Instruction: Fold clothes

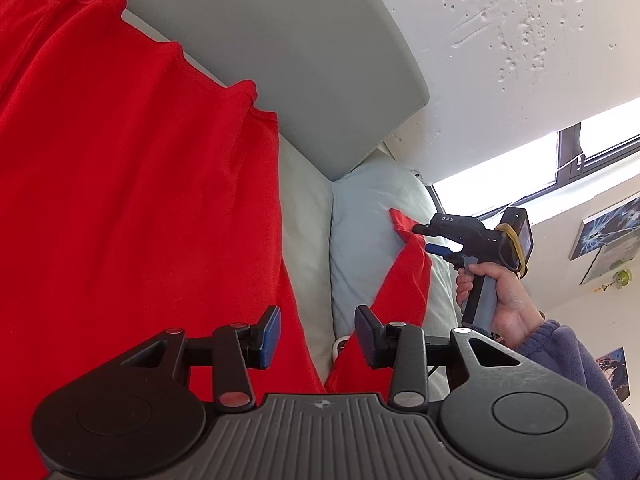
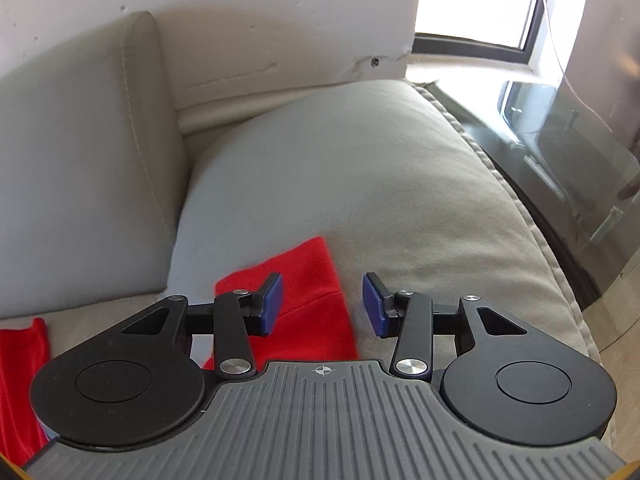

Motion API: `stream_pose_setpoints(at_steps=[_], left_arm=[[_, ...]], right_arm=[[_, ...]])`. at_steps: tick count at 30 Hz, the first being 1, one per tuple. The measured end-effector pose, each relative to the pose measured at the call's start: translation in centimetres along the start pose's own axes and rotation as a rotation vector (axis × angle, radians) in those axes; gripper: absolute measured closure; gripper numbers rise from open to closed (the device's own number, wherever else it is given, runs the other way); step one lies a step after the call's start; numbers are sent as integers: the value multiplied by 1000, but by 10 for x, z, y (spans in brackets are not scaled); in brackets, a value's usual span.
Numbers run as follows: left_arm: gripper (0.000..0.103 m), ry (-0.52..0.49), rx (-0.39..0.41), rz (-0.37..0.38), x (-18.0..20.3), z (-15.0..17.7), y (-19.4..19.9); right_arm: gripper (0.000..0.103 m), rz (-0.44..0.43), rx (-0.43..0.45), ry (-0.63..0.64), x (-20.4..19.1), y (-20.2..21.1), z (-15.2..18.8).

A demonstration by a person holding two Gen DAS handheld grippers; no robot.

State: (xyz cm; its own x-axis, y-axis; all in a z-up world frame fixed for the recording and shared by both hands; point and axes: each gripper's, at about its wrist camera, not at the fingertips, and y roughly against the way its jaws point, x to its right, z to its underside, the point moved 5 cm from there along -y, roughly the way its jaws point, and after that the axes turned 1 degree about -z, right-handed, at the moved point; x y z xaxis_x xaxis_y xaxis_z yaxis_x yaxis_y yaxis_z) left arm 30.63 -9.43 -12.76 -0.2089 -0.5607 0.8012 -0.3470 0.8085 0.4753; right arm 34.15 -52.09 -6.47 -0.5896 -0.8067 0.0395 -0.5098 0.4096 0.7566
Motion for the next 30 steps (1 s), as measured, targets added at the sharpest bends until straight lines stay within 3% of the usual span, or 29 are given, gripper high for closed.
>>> stream_pose_setpoints(at_steps=[1, 2, 5, 8, 12, 15, 21, 22, 24, 25, 26, 30], left_arm=[[65, 0, -1, -8, -1, 0, -2], [65, 0, -2, -11, -2, -1, -3], [65, 5, -7, -9, -3, -1, -4], [65, 3, -4, -3, -1, -1, -4], [65, 11, -8, 21, 2, 1, -1], [65, 23, -25, 52, 5, 5, -3], [65, 12, -70, 42, 6, 14, -15], [65, 8, -75, 40, 6, 15, -17], [65, 4, -80, 39, 6, 16, -18], [65, 3, -82, 40, 7, 16, -18], [65, 2, -85, 43, 7, 16, -19], [65, -11, -106, 57, 11, 18, -20]], right_arm=[[61, 4, -5, 15, -2, -4, 1], [73, 8, -9, 31, -4, -9, 2], [95, 27, 50, 25, -2, 0, 2], [95, 51, 138, -3, 3, 17, -1], [96, 157, 305, -115, 34, 54, -19], [96, 235, 383, -141, 53, 73, -27], [95, 259, 324, -140, 65, 61, -16], [94, 263, 314, -139, 68, 59, -14], [73, 271, 294, -139, 72, 55, -10], [40, 275, 284, -138, 74, 53, -8], [28, 279, 274, -138, 76, 51, -6], [27, 298, 292, -99, 85, 67, -2]])
